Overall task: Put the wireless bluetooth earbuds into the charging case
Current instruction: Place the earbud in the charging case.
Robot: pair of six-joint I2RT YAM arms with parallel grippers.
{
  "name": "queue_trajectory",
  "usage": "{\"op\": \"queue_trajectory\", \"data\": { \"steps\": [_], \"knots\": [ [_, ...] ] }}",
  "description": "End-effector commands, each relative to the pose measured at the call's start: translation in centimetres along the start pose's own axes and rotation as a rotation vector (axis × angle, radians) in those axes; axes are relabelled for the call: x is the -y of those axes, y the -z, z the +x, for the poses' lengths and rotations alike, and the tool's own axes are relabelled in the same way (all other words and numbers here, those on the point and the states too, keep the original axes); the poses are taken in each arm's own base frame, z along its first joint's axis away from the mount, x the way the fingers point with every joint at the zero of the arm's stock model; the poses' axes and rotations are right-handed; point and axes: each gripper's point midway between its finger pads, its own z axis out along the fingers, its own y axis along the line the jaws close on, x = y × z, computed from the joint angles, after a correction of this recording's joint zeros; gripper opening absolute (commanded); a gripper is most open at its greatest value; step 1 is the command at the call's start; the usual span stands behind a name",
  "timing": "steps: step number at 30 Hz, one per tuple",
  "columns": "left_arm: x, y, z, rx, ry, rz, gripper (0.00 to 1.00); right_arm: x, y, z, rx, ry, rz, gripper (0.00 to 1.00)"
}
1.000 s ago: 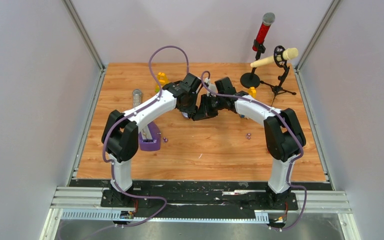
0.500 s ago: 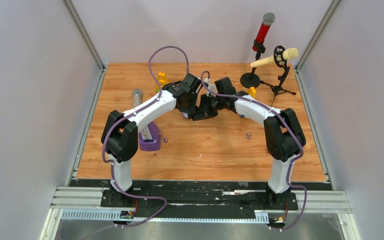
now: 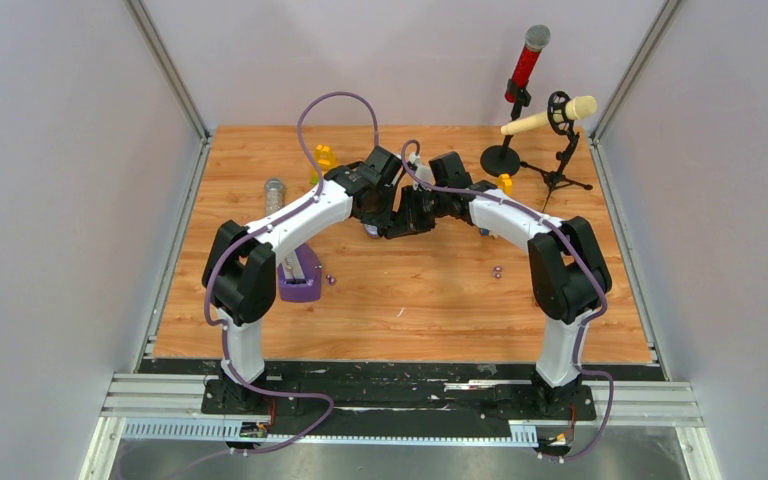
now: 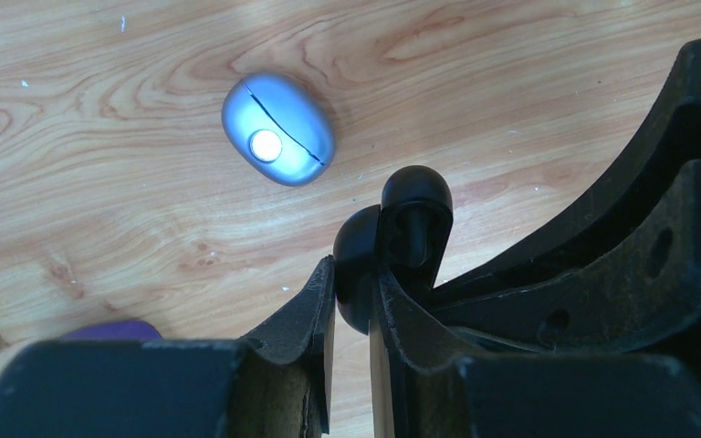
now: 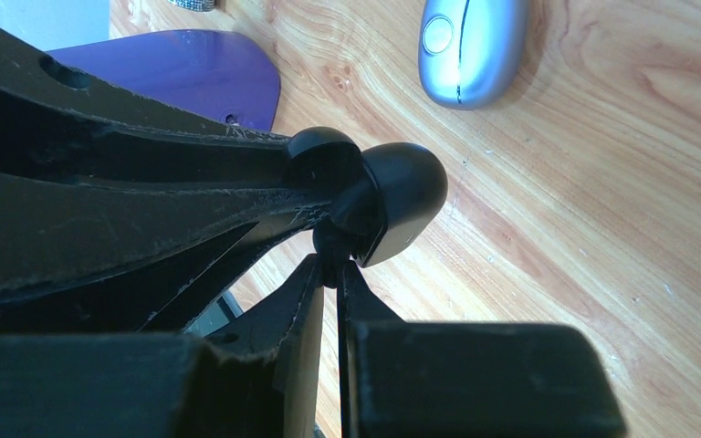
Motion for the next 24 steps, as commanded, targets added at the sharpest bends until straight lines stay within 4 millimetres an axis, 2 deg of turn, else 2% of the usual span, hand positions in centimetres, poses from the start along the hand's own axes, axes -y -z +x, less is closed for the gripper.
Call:
{"op": "queue_trajectory", "data": {
  "steps": [1, 14, 21, 24],
  "knots": [
    [0.9, 2.2, -1.6, 0.069, 0.015, 0.041, 0.17, -1.6, 1.3, -2.9, 0.095, 0.069, 0.007, 0.04],
    [1.3, 2.3, -1.5, 0.066, 0.014, 0.058, 0.17, -0.6, 1.3, -3.3, 0.113, 0.06, 0.068, 0.04],
    [1.4, 2.2, -1.5, 0.064, 0.012, 0.057, 0.17, -0.8, 1.1, -3.1, 0.101, 0.06, 0.065, 0.12],
    [1.4, 2.2, -1.5, 0.065, 0.011, 0.057, 0.17, -1.0, 1.0, -3.0, 0.097, 0.063, 0.06, 0.18]
  ]
}}
